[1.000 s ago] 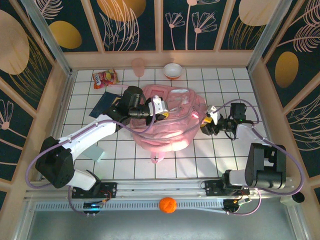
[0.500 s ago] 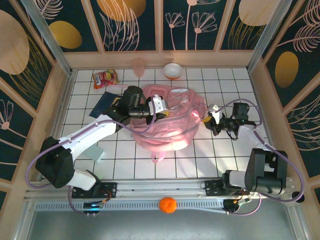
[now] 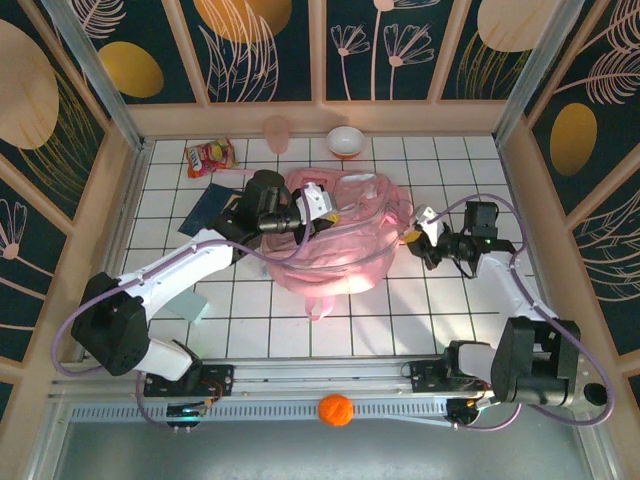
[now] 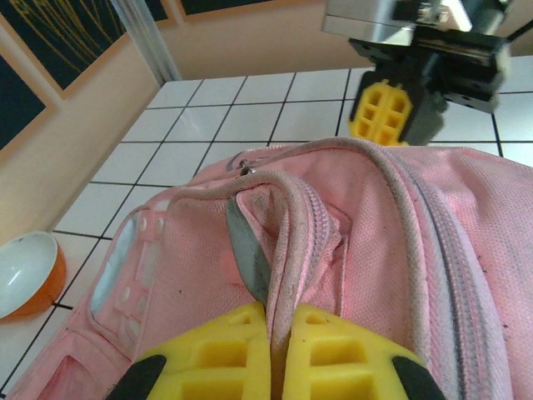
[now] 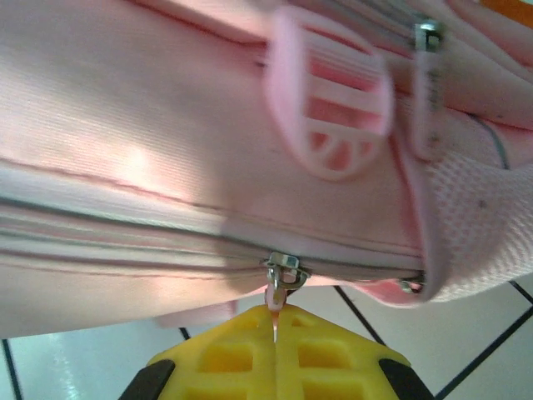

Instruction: Pack books, pencil case, and school supplies into a backpack

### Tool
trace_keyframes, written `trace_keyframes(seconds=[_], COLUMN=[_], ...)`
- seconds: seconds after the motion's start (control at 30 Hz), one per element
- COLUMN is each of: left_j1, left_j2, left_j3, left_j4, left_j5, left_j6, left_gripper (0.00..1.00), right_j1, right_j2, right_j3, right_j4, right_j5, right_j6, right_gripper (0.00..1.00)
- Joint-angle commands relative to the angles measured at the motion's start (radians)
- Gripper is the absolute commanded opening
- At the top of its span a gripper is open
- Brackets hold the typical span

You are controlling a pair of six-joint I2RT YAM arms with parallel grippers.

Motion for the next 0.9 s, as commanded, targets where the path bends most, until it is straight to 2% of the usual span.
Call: trace_keyframes(seconds=[0.0,0.27,0.47,0.5,0.57,0.7,0.8,0.87], left_j1=[0.007,0.007,0.007,0.007,0.006,0.012,0.023,0.029], left_j2=[0.004,0.016,0.009,0.008,0.002,-0.009,-0.015,-0.018], left_j3=[0.036,0.047,0.044,0.045,0.045,0.052,0.064,0.069], left_j4=[0.137,0.14,0.16,0.158,0.152,0.134,0.129,0.133], left_j5=[-0.017,-0.03,0.041,0.044,0.059,0.11,0.153,0.17], left_j6=[-0.034,-0.042,-0.058,-0.058,-0.04,0.0,0.0,-0.008], left_gripper=[0.0,0.0,0.0,0.0,0.0,0.0,0.0,0.0], right_j1=[0.052,0.169,0.164,0.145,0.084,-0.074,-0.103,-0.103], right_j2=[-0.055,-0.106,-0.09,-0.087,-0.093,-0.139,-0.164,-0.152], right_j3=[0.022,0.025,-0.008,-0.004,-0.003,-0.038,-0.096,-0.121], right_j4=[-0.077,-0.097,-0.016,-0.018,-0.031,-0.021,0.062,0.092], right_j5=[0.003,0.025,0.107,0.113,0.093,0.052,0.119,0.13], right_j6=[0.02,0.101,0.155,0.162,0.156,0.124,0.124,0.117], right_gripper=[0.0,0.0,0.0,0.03,0.19,0.37,0.52,0.57])
